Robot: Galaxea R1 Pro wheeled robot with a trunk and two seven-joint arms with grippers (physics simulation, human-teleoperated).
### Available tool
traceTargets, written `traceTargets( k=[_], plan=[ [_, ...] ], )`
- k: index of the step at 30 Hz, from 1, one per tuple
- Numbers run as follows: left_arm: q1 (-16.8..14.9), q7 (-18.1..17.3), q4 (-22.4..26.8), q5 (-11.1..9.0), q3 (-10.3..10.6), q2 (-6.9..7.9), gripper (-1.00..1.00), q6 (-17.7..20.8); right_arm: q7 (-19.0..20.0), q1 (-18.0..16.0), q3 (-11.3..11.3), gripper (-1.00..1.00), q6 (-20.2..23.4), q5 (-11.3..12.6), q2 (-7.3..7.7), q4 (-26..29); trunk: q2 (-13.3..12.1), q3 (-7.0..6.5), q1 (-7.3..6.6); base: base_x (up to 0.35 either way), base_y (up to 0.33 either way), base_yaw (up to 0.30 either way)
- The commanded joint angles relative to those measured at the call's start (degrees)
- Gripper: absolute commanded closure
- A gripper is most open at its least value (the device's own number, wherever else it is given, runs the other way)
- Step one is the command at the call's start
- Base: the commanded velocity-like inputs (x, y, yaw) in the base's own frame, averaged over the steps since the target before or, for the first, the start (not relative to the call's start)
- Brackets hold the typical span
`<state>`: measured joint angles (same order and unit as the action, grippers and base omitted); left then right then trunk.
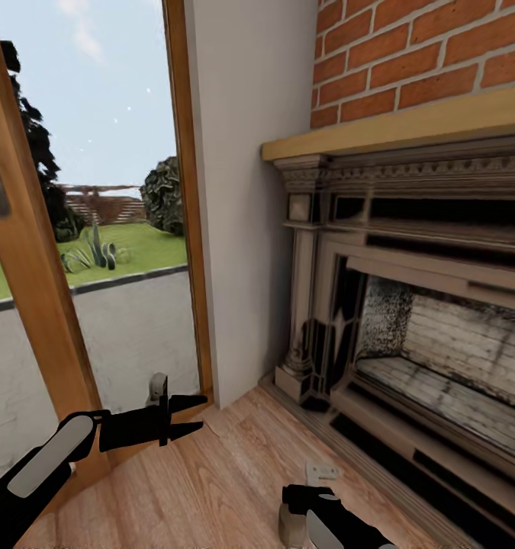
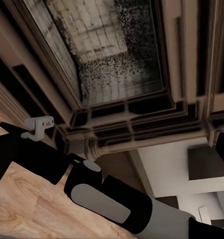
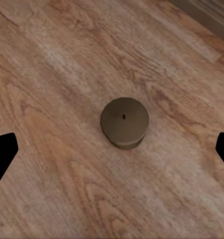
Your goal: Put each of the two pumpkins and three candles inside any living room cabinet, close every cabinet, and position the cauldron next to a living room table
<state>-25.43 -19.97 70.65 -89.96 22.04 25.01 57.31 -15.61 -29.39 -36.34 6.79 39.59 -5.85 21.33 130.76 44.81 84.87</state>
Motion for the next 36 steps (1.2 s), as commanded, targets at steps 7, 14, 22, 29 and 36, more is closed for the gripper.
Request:
traceTargets(
  k=[7, 14, 22, 29, 36],
  plan=[
    [-0.06, -0.51, -0.06, 0.33, 0.11, 0.02, -1.0, 0.0, -0.48, -0.05, -0.48, -1.0, 0.24, 0.32, 0.05, 0.11, 2.85, 1.32, 1.53, 0.0, 0.0, 0.0],
    [-0.06, -0.51, -0.15, 0.35, 0.11, -0.02, -1.0, 0.0, -0.48, -0.05, -0.48, -1.0, 0.24, 0.32, 0.05, 0.11, 5.66, 2.58, 3.07, 0.0, 0.0, 0.0],
    [-0.06, -0.51, -0.16, 0.36, 0.16, 0.03, -1.0, 0.0, -0.48, -0.05, -0.47, -1.0, 0.24, 0.32, 0.05, 0.11, 8.87, 4.02, 4.83, 0.0, 0.0, 0.0],
    [-0.06, -0.51, -0.16, 0.38, 0.26, 0.03, -1.0, 0.0, -0.48, -0.05, -0.48, -1.0, 0.24, 0.32, 0.05, 0.11, 11.67, 5.27, 6.37, 0.0, 0.0, 0.0],
    [-0.06, -0.51, -0.16, 0.39, 0.31, -0.01, -1.0, -0.01, -0.48, -0.05, -0.48, -1.0, 0.24, 0.32, 0.05, 0.11, 12.54, 6.74, 6.93, 0.0, 0.0, 0.0]
  ],
)
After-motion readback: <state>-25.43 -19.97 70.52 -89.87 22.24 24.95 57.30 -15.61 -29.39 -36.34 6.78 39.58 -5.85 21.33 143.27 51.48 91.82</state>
